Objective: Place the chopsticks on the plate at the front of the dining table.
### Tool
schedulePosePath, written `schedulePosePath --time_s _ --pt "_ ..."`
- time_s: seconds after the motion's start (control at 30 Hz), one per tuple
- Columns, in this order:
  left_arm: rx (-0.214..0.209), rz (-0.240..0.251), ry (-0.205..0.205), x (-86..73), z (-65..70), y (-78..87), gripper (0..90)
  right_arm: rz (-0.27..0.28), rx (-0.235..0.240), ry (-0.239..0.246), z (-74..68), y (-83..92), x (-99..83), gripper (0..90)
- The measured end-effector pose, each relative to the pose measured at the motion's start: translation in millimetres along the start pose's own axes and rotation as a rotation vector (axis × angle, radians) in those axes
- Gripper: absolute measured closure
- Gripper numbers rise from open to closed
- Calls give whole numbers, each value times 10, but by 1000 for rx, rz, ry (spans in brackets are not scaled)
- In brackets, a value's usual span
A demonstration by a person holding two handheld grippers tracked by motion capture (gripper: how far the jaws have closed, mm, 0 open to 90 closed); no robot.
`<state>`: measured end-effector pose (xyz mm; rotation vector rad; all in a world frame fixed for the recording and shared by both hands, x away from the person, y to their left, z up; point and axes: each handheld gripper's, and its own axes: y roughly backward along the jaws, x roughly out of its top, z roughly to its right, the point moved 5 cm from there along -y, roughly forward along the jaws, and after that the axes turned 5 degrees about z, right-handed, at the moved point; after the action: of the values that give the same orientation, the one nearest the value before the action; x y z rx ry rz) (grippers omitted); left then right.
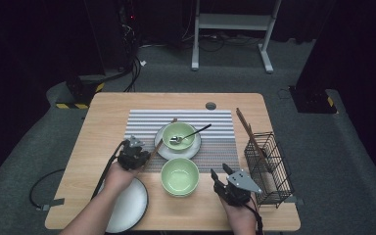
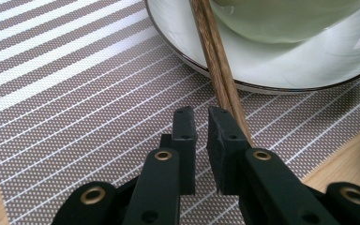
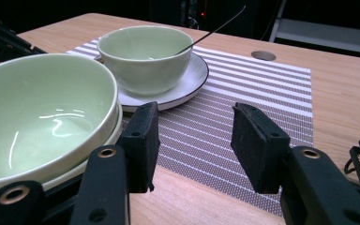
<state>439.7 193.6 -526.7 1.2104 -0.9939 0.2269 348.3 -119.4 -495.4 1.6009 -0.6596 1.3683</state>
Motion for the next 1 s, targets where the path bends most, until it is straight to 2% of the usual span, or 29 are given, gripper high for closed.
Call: schedulePosePath --time_s 0.37,1.0 --pt "-9 9 -4 4 41 9 805 -36 -8 9 37 -52 -83 510" --pt "-29 12 -18 20 136 -11 807 -22 -3 12 -2 -14 -45 514"
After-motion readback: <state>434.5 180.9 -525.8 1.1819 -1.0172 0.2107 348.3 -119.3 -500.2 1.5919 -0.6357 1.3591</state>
